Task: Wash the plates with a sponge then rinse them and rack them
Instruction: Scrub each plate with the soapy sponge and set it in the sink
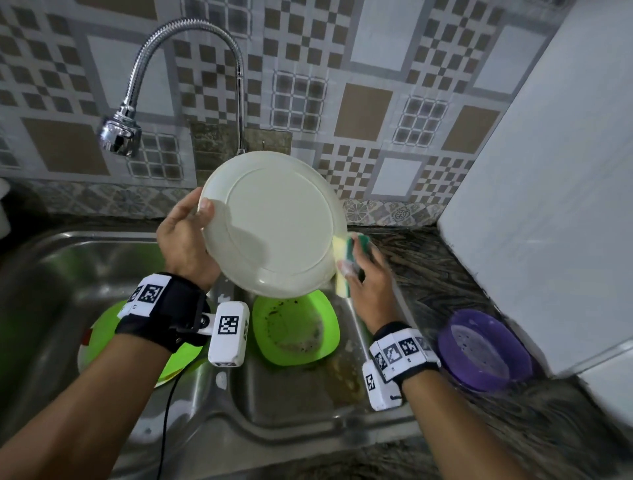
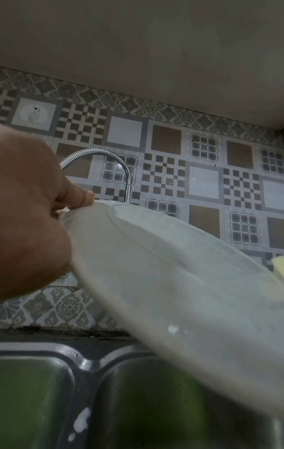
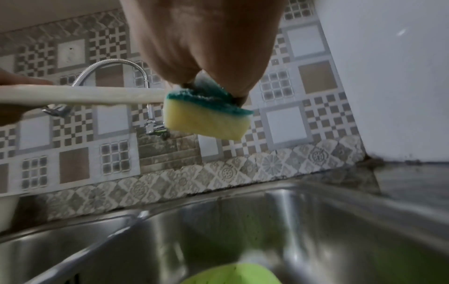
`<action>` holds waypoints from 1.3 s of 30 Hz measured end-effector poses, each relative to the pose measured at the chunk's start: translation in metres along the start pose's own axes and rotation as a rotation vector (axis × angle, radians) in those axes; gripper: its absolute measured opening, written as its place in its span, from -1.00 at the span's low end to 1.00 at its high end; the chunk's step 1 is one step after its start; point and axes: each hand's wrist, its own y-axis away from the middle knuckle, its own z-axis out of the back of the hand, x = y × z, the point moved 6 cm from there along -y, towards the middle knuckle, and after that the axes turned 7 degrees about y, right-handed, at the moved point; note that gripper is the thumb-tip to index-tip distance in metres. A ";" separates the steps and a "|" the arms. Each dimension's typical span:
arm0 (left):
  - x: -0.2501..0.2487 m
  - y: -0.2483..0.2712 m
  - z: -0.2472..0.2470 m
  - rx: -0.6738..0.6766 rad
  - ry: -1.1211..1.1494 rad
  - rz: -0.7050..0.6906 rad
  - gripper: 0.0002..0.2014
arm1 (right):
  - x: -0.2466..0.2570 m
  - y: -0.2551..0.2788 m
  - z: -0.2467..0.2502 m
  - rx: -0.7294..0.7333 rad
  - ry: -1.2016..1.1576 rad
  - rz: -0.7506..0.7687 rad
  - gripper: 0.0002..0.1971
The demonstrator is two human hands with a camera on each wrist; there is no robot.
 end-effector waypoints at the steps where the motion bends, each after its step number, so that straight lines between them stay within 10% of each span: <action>1: 0.003 0.000 0.001 -0.017 0.009 -0.008 -0.67 | 0.003 0.009 -0.002 0.005 0.039 0.011 -0.47; 10: 0.021 0.021 0.000 -0.116 -0.038 -0.155 -0.71 | 0.073 0.059 -0.037 0.136 -0.036 0.266 -0.42; 18: -0.001 0.032 0.012 0.193 -0.370 -0.305 -0.71 | 0.126 0.042 -0.043 0.320 -0.198 0.346 -0.31; 28: -0.100 -0.008 0.088 0.306 -0.883 -0.482 -0.75 | 0.123 -0.033 -0.026 0.163 -0.392 0.124 -0.42; 39: -0.040 -0.029 0.172 0.449 -1.516 -0.418 -0.65 | 0.114 -0.038 -0.068 0.228 -0.323 0.046 -0.46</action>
